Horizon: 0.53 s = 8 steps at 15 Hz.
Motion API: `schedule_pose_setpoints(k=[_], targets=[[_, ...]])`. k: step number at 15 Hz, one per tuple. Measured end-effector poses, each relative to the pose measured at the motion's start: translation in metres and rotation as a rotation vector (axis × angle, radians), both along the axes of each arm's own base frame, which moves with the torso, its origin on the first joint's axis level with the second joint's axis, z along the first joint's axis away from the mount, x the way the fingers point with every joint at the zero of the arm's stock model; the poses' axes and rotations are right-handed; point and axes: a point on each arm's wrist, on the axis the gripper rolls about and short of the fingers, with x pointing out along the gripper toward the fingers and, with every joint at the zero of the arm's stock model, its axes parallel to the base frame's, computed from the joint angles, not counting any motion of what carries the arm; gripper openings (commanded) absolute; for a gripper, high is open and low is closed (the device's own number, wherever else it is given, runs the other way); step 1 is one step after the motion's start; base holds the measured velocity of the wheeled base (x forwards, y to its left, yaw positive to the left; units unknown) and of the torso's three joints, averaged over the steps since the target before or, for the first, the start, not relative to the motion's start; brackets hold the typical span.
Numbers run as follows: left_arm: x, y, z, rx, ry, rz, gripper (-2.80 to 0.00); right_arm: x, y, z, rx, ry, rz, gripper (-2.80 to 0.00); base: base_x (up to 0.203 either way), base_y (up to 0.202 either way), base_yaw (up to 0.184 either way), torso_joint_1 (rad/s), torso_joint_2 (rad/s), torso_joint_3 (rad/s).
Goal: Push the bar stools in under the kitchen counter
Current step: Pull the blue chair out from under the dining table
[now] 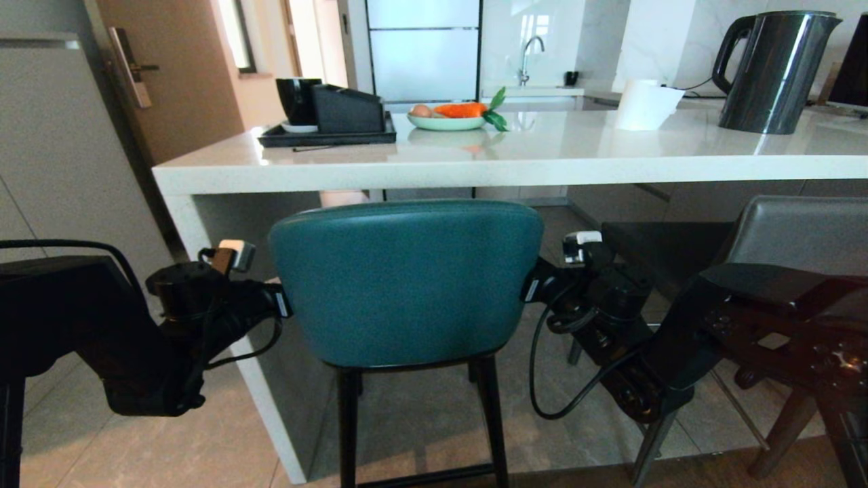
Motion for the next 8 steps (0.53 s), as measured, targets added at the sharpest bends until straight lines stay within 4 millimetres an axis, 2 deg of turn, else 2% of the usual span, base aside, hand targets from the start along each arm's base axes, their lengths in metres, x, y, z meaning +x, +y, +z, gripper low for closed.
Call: schedule_pose_setpoints(k=[8], targets=[[-0.03, -0.008, 0.003, 0.0, -0.011, -0.012, -2.8, -0.024, -0.008, 0.005, -0.054, 0.032, 0.008, -2.8, 0.0, 0.0, 0.0, 0.0, 0.0, 0.0]])
